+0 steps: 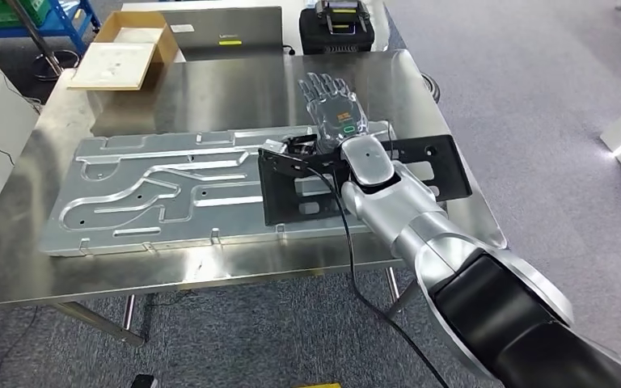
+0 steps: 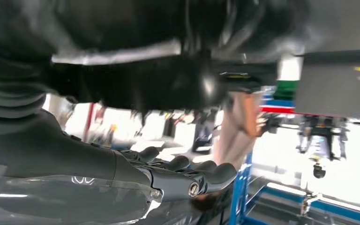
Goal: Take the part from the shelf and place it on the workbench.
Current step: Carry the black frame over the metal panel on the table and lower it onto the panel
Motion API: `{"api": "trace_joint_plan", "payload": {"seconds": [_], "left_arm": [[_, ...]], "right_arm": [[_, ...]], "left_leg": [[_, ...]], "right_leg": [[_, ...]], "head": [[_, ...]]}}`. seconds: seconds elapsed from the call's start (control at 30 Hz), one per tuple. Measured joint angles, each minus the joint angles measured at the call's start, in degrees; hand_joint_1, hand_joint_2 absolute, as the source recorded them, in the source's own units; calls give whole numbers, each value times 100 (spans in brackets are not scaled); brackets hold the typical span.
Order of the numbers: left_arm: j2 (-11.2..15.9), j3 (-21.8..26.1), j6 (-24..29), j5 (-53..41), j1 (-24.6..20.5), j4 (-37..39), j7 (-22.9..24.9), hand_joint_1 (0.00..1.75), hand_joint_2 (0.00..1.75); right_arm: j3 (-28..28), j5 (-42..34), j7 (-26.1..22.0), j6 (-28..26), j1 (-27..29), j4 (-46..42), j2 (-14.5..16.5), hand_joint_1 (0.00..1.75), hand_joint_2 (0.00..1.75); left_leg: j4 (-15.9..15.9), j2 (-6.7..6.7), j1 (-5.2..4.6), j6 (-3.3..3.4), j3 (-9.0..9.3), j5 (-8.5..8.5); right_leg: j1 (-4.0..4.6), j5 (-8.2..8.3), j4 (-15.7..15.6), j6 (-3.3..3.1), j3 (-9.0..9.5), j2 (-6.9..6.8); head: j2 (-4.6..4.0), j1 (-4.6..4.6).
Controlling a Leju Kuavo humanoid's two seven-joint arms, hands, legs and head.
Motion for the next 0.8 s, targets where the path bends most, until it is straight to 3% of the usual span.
{"api": "trace_joint_plan", "payload": {"seconds": [0.07,0.1,0.13,0.17,0.23,0.3,0.37,0.47,0.57,0.6,0.63,0.67,0.73,0.8], "left_arm": [[0,-31,-7,-9,-26,0,-4,0,0],[0,-44,-12,-18,-37,0,-8,0,0],[-1,-55,-15,-27,-47,0,-13,0,0],[-2,-64,-20,-34,-56,0,-19,0,0],[-10,-79,-30,-41,-74,0,-30,0,0],[-24,-89,-43,-48,-92,0,-34,0,0],[-32,-106,-52,-61,-102,0,-31,0,0],[-43,-144,-70,-97,-107,0,-31,0,0],[-60,-172,-136,-48,-110,0,-109,0,0],[-63,-172,-166,12,-99,0,-175,0,0],[-66,-166,-195,91,-74,0,-260,0,0],[-68,-149,-215,181,-32,0,-359,0,0],[-68,-78,-236,370,105,0,-577,0,0],[-66,14,-238,502,266,0,-774,0,0]], "right_arm": [[-250,-364,-287,166,7,-77,9,0,0],[-362,-497,-398,254,18,-113,14,0,0],[-456,-606,-495,315,31,-155,18,0,0],[-536,-702,-592,348,42,-213,21,0,0],[-674,-923,-828,362,57,-377,21,0,0],[-846,-1276,-1133,395,76,-598,26,0,0],[-1085,-1809,-1437,473,157,-888,25,0,0],[-1511,-2708,-1765,526,306,-1457,11,0,0],[-1796,-3185,-1969,259,566,-2273,-98,0,0],[-1883,-3201,-2019,58,783,-2734,-219,0,0],[-1970,-3164,-2069,-179,1077,-3283,-374,0,0],[-2054,-3103,-2124,-425,1446,-3885,-548,0,0],[-2303,-3001,-2344,-925,2391,-5261,-964,0,0],[-2651,-2898,-2800,-1419,3528,-6582,-1335,0,0]], "left_leg": [[1,4,-5,22,-9,2],[3,3,-6,23,-9,2],[4,0,-8,23,-9,1],[6,-4,-9,20,-5,0],[7,-10,-14,6,8,-9],[16,-11,-29,-35,-3,-15],[8,-11,-31,-97,-14,-7],[145,-9,-21,-174,-86,-142],[1142,-5,-16,-213,-515,-665],[1471,-3,-13,-220,-664,-777],[1619,-2,-13,-221,-729,-783],[1527,-1,-13,-216,-676,-671],[790,-5,-8,-198,-289,-289],[142,-22,-18,-162,68,-115]], "right_leg": [[-7,-378,795,31,-358,-2],[-9,-464,1087,37,-493,-3],[-9,-437,1175,33,-536,-3],[-8,-298,1021,18,-462,-3],[7,105,224,-43,-76,-2],[42,312,-403,-99,215,-1],[80,315,-528,-127,258,3],[26,364,-619,-212,291,-12],[11,382,-649,-255,303,-25],[16,378,-647,-255,308,-32],[19,369,-644,-252,318,-42],[19,355,-641,-241,337,-54],[17,303,-631,-198,399,-82],[38,253,-615,-134,429,-100]], "head": [[0,0],[0,0],[0,1],[0,1],[0,1],[0,0],[0,0],[0,-2],[0,-2],[0,-2],[0,-2],[0,-2],[0,-2],[0,-2]]}}
